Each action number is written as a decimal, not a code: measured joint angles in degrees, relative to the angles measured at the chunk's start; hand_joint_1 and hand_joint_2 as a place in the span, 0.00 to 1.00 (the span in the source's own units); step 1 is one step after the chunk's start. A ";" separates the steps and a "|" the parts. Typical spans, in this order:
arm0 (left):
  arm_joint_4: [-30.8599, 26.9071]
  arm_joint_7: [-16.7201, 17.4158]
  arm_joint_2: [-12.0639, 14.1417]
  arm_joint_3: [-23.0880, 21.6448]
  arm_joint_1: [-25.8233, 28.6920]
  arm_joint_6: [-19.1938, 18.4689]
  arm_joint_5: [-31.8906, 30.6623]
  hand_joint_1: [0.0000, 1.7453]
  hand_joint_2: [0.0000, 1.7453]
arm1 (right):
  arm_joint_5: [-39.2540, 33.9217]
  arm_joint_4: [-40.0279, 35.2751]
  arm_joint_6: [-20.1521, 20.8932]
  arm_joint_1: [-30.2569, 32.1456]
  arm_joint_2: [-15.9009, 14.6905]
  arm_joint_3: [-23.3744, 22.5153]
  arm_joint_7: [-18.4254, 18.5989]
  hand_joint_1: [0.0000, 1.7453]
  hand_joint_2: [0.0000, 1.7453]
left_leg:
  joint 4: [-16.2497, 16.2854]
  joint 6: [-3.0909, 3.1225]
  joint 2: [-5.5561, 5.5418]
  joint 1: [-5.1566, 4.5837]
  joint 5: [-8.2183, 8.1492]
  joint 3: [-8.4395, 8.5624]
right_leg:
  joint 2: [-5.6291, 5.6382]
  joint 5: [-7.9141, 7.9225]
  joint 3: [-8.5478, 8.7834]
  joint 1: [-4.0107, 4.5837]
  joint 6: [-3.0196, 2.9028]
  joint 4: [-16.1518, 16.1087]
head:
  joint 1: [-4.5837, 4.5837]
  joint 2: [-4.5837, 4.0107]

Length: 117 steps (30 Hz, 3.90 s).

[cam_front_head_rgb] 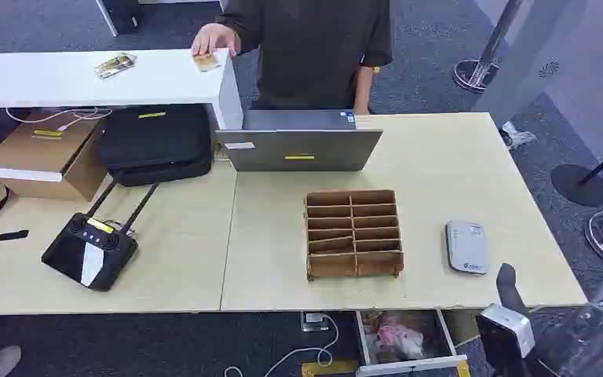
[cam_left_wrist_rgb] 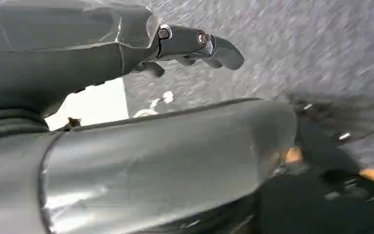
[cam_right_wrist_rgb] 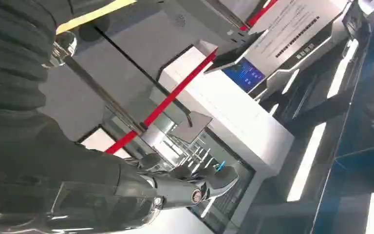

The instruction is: Pass the card to the sensor for recognition and then transmit it.

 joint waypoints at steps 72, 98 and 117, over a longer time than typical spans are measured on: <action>0.00 -2.75 0.35 -0.70 -0.96 -3.54 -2.93 0.00 0.00 | 38.86 88.43 33.92 -80.96 -11.15 18.71 26.97 1.00 1.00 | -0.14 -0.26 -0.02 0.07 0.72 -0.26 | -0.01 0.58 -0.42 0.10 -0.26 0.16 | 0.00 0.00; 0.00 -3.34 0.37 -0.68 -0.81 -3.39 -2.58 0.00 0.00 | 38.86 88.46 31.60 -80.60 -11.13 19.17 27.74 1.00 1.00 | -0.14 -0.26 -0.02 0.07 0.72 -0.26 | -0.01 0.58 -0.42 0.10 -0.26 0.16 | 0.00 0.00; 0.00 -3.10 0.37 -0.68 -0.79 -3.30 -3.12 0.00 0.00 | 12.90 88.00 37.90 -80.16 -10.93 6.50 24.11 1.00 1.00 | -0.14 -0.26 -0.04 0.06 0.72 -0.27 | -0.04 0.58 -0.41 0.09 -0.26 0.15 | 0.00 0.00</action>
